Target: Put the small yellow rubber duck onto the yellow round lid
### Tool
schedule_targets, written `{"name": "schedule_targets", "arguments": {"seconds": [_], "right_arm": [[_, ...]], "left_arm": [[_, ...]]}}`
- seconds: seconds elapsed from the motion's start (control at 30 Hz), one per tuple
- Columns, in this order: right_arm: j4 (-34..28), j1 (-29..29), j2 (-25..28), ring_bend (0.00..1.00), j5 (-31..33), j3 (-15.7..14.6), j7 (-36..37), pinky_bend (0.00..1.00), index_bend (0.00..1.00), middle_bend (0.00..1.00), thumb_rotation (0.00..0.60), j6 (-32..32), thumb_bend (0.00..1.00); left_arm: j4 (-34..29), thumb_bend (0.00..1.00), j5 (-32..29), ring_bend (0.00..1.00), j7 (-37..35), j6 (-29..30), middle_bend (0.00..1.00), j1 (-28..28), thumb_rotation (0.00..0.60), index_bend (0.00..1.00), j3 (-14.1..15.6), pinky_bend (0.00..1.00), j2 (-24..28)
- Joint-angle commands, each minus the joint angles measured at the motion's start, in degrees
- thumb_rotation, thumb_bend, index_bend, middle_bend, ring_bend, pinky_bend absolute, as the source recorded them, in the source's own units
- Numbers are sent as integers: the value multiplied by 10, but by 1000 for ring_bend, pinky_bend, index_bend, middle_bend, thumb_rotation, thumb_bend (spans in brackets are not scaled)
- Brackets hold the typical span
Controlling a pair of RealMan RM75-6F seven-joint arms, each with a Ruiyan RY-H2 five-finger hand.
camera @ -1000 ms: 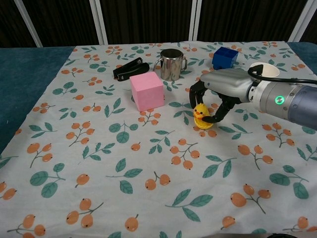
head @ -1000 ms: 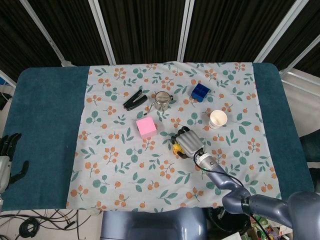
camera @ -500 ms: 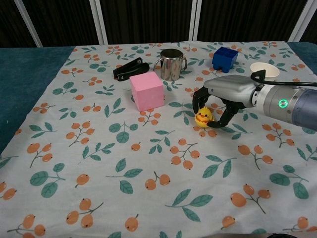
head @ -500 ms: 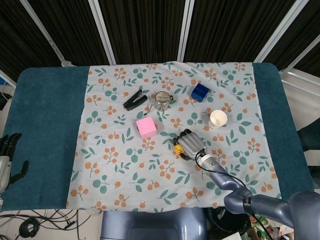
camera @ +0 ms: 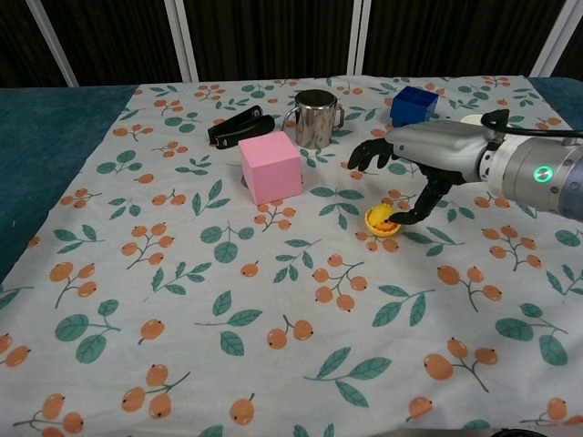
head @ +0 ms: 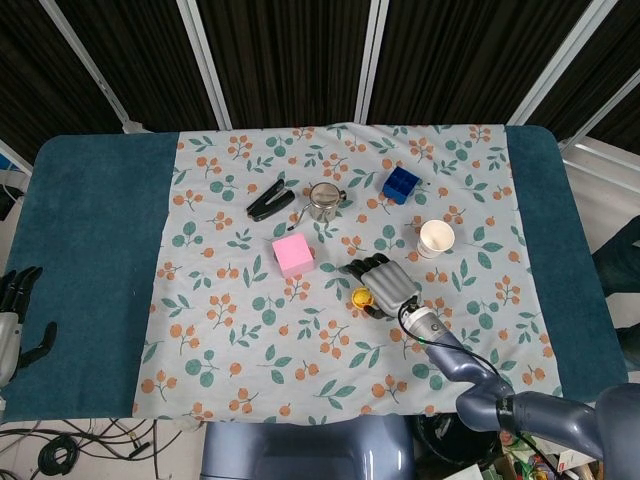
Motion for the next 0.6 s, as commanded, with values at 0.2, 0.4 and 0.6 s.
{"name": "schedule_targets", "arguments": {"seconds": [0.2,0.4,0.6], "right_arm": [[-120,-45,119,180,-23,-5,-50,156,147,130,600,80,195],[-218,-116,239,166,-28,-18,-50,156,116,96,600,164,186],[-245,-242,309,142,-93,-61,13,156,115,78,600,320,185]], "left_arm": [[1,427,3,0,-1,3,66,1,600,0,0,0,0],[2,427,6,0,-2,8,66,2,600,0,0,0,-1],[2,427,17,0,1,21,66,6,600,0,1,0,-4]]}}
